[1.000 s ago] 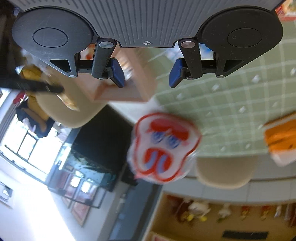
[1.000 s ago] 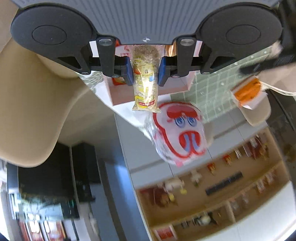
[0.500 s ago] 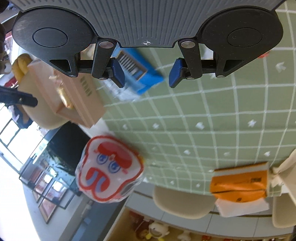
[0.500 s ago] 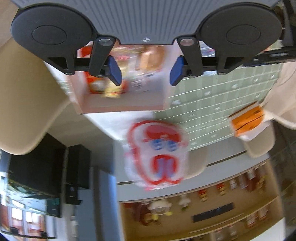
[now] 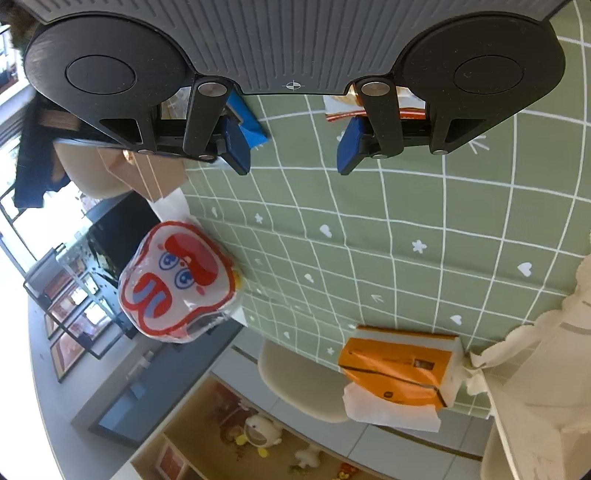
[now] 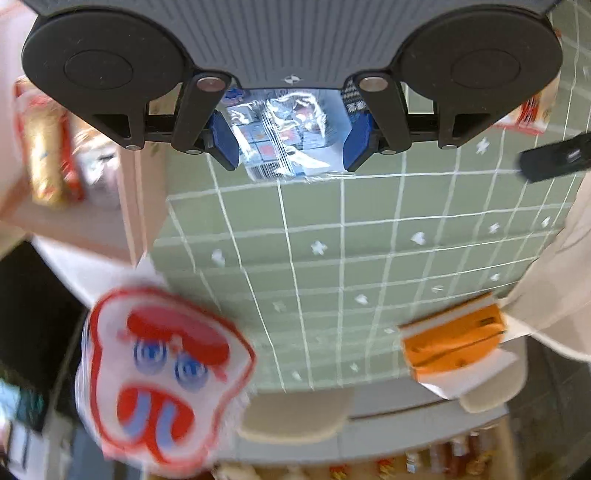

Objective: Organize snacks
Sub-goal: 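Grasp the clear blue-and-white candy packet with the right tool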

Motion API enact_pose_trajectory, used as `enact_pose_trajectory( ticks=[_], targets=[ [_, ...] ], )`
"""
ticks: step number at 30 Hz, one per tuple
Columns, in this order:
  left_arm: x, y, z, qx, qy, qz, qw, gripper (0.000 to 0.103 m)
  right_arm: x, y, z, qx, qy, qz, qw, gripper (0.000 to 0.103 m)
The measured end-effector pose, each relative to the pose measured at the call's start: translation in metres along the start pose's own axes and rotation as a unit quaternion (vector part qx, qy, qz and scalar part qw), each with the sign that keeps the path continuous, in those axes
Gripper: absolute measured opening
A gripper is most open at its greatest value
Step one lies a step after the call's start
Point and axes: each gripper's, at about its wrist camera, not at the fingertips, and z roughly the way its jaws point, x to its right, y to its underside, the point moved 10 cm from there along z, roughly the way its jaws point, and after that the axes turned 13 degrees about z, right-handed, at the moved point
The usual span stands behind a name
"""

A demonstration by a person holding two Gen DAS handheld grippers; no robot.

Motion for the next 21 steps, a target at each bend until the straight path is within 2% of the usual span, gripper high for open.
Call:
enact_pose_trajectory(
  ticks=[2, 10, 12, 14, 21],
  targets=[
    [-0.002, -0.001, 0.000, -0.002, 0.004, -0.007, 1.0000, 0.058, 0.004, 0.001, 0.007, -0.009, -0.002, 0.018, 1.000, 0.066],
    [0.007, 0.006, 0.002, -0.016, 0.014, 0.008, 0.9997, 0.057, 0.008, 0.014, 0.006, -0.017, 0.011, 0.001, 1.000, 0.070],
    [0.016, 0.010, 0.003, -0.025, 0.025, 0.019, 0.9992, 0.057, 0.015, 0.015, 0.002, -0.023, -0.002, 0.030, 0.999, 0.066],
    [0.024, 0.015, 0.003, -0.035, 0.036, 0.026, 0.9984, 0.057, 0.019, 0.019, -0.007, -0.028, -0.009, 0.046, 0.999, 0.060],
    [0.044, 0.025, -0.001, -0.062, 0.069, 0.036, 0.9951, 0.057, 0.009, 0.059, -0.075, -0.010, -0.066, 0.024, 0.998, 0.060]
  ],
)
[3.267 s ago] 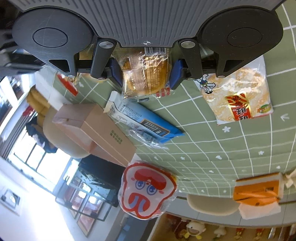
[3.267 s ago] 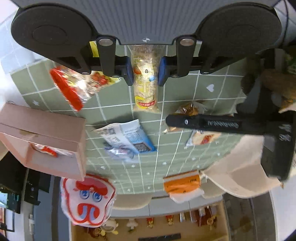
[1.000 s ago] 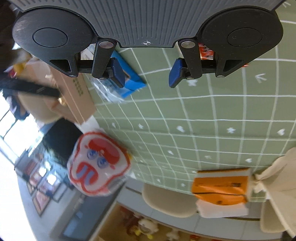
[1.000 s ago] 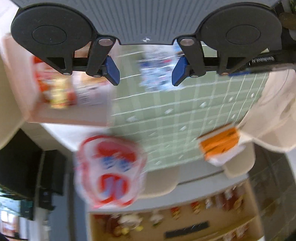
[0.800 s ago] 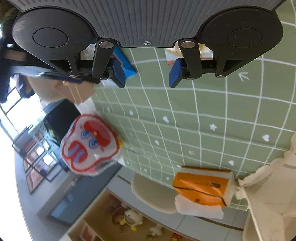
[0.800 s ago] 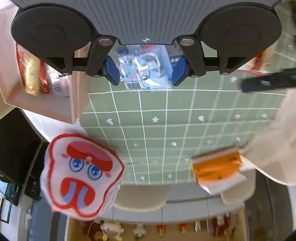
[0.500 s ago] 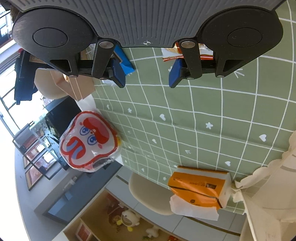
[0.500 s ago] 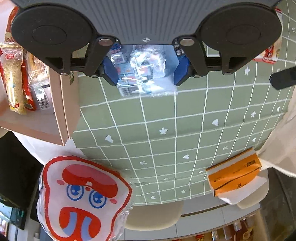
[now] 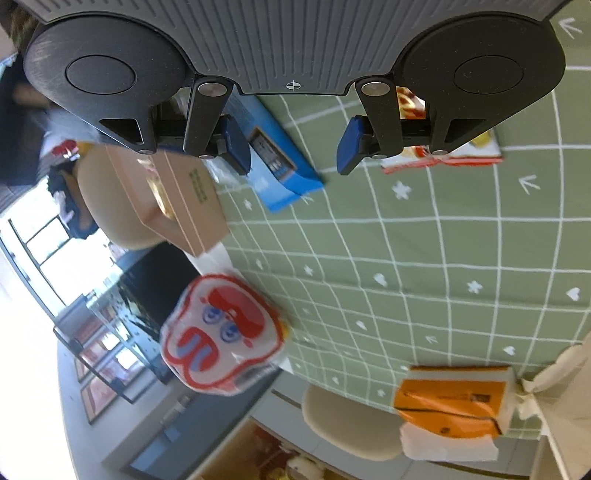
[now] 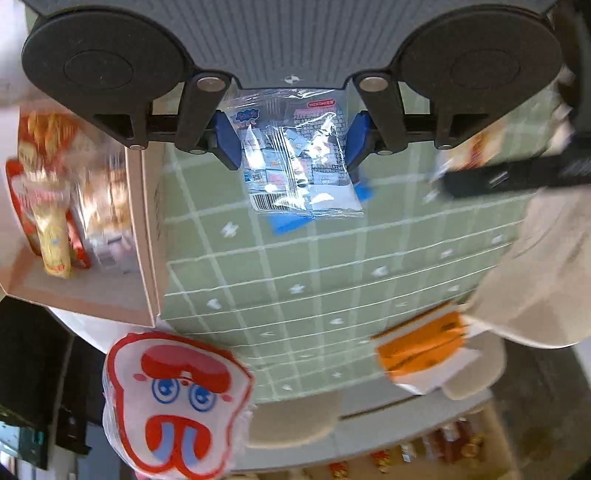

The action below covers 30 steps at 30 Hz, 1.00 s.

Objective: Organize snacks
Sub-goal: 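Grasp the clear blue-and-white candy packet with the right tool, then open the right tool over the table while the left tool reaches the candy packet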

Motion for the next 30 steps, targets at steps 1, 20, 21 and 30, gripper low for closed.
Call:
enact_pose_trajectory(
  ticks=[1, 20, 21, 30],
  targets=[
    [0.003, 0.002, 0.000, -0.002, 0.005, 0.000, 1.0000, 0.057, -0.003, 0.010, -0.010, -0.006, -0.014, -0.001, 1.000, 0.060],
    [0.081, 0.039, 0.002, -0.057, 0.047, 0.105, 0.9917, 0.057, 0.082, 0.106, -0.075, 0.080, 0.086, -0.067, 0.991, 0.070],
    [0.085, 0.045, 0.003, -0.064, 0.043, 0.118, 0.9900, 0.057, 0.089, 0.110, -0.075, 0.078, 0.095, -0.068, 0.990, 0.070],
    [0.083, 0.100, -0.008, -0.150, 0.041, 0.131, 0.9792, 0.057, 0.160, 0.105, -0.098, 0.150, 0.143, -0.009, 0.978, 0.071]
  ],
)
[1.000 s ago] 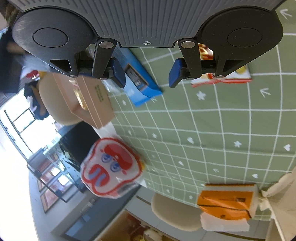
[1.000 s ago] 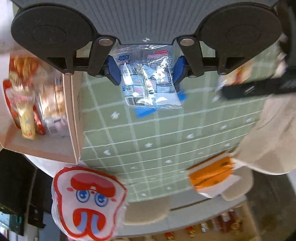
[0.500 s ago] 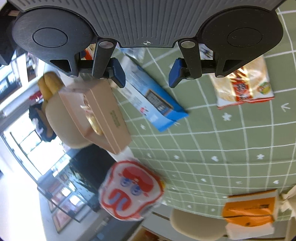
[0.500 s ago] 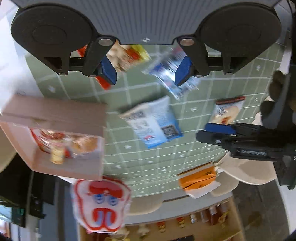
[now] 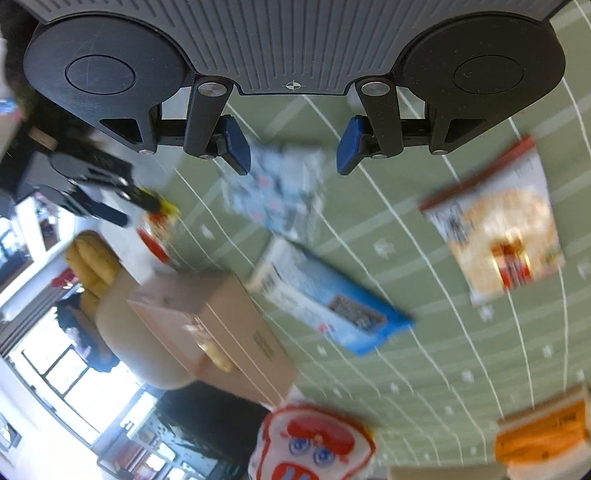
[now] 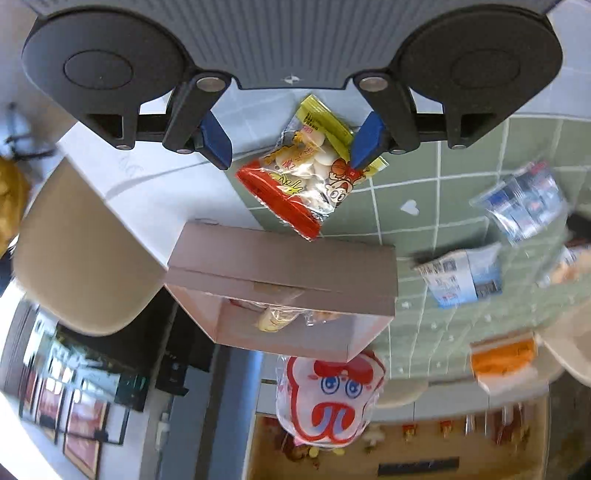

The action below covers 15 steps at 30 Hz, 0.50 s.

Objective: Organize snacks
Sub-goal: 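Open the right tool over the table while the left tool reaches the candy packet, then close the left tool on the clear candy packet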

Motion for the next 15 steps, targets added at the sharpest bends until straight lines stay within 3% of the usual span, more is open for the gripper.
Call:
enact_pose_trajectory(
  ticks=[3, 5, 6, 8, 11, 15],
  targets=[
    [0.010, 0.012, 0.007, -0.029, 0.042, -0.023, 0.9984, 0.057, -0.009, -0.001, -0.002, 0.003, -0.045, 0.006, 0.999, 0.071],
    [0.014, 0.015, 0.012, -0.034, 0.047, -0.030, 0.9978, 0.056, -0.017, -0.004, -0.002, 0.014, -0.053, 0.005, 0.998, 0.069],
    [0.012, 0.013, 0.013, -0.029, 0.043, -0.034, 0.9981, 0.054, -0.024, -0.008, 0.001, 0.017, -0.061, 0.001, 0.998, 0.066],
    [0.006, 0.007, 0.012, -0.013, 0.030, -0.046, 0.9984, 0.054, -0.043, -0.015, 0.010, 0.015, -0.075, -0.017, 0.997, 0.039],
    [-0.008, 0.000, 0.013, 0.007, 0.017, -0.074, 0.9971, 0.054, -0.072, -0.019, 0.023, 0.001, -0.096, -0.044, 0.994, 0.029],
    [-0.012, -0.004, 0.015, 0.018, 0.026, -0.089, 0.9956, 0.054, -0.106, -0.008, 0.036, -0.030, -0.127, -0.067, 0.989, 0.026]
  ],
)
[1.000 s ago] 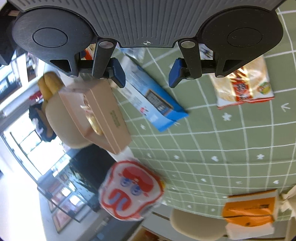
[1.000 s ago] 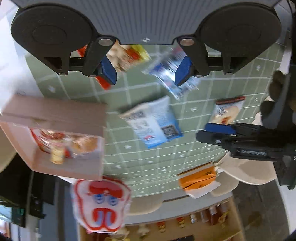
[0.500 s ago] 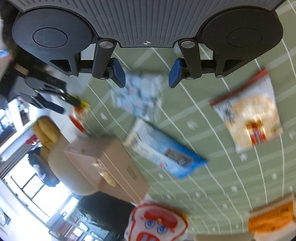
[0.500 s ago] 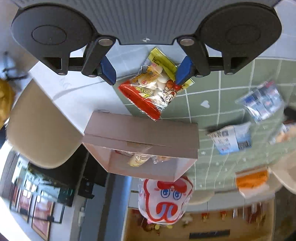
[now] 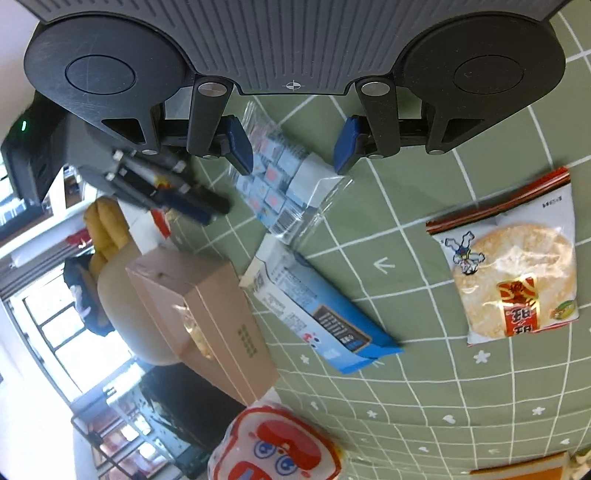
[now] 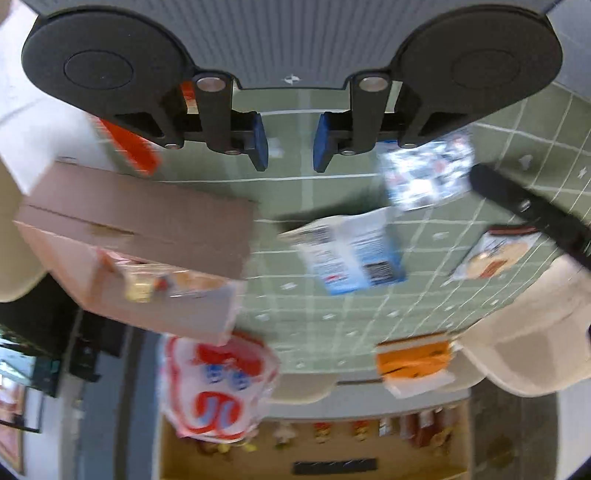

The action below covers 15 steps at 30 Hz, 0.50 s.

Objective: Organize snacks
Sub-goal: 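Close the left tool on the clear candy packet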

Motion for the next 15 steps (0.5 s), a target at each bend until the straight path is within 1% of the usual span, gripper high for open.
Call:
enact_pose_trajectory(
  ticks=[2, 4, 6, 8, 9, 10, 11, 12, 13, 14, 15],
  targets=[
    [0.000, -0.004, 0.004, 0.004, 0.000, 0.002, 1.0000, 0.054, -0.015, 0.007, -0.001, -0.005, -0.024, -0.004, 1.000, 0.027],
    [-0.002, -0.011, 0.009, 0.008, -0.007, 0.009, 0.9999, 0.055, -0.031, 0.015, -0.008, -0.008, -0.043, -0.014, 0.999, 0.027],
    [-0.002, -0.019, 0.014, 0.016, -0.015, 0.024, 0.9995, 0.055, -0.044, 0.026, -0.017, -0.014, -0.065, -0.022, 0.998, 0.027],
    [0.003, -0.024, 0.018, 0.017, -0.015, 0.040, 0.9989, 0.054, -0.051, 0.033, -0.028, -0.023, -0.091, -0.025, 0.995, 0.027],
    [0.008, -0.025, 0.021, 0.017, -0.017, 0.053, 0.9983, 0.054, -0.051, 0.036, -0.032, -0.024, -0.096, -0.023, 0.995, 0.027],
    [0.011, -0.025, 0.021, 0.019, -0.023, 0.071, 0.9970, 0.054, -0.048, 0.037, -0.038, -0.016, -0.091, -0.022, 0.995, 0.027],
    [0.017, -0.024, 0.020, 0.022, -0.033, 0.101, 0.9941, 0.054, -0.042, 0.036, -0.044, -0.004, -0.080, -0.022, 0.997, 0.029],
    [0.026, -0.022, 0.017, 0.026, -0.047, 0.141, 0.9885, 0.054, -0.033, 0.034, -0.050, 0.011, -0.060, -0.020, 0.998, 0.033],
    [0.032, -0.018, 0.014, 0.027, -0.060, 0.176, 0.9822, 0.054, -0.023, 0.031, -0.055, 0.029, -0.036, -0.013, 0.999, 0.047],
    [0.040, -0.013, 0.011, 0.027, -0.069, 0.211, 0.9748, 0.054, -0.008, 0.027, -0.063, 0.051, -0.009, 0.000, 0.999, 0.065],
    [0.047, -0.006, 0.008, 0.026, -0.076, 0.239, 0.9676, 0.055, 0.006, 0.024, -0.070, 0.069, 0.013, 0.017, 0.997, 0.070]
  ],
)
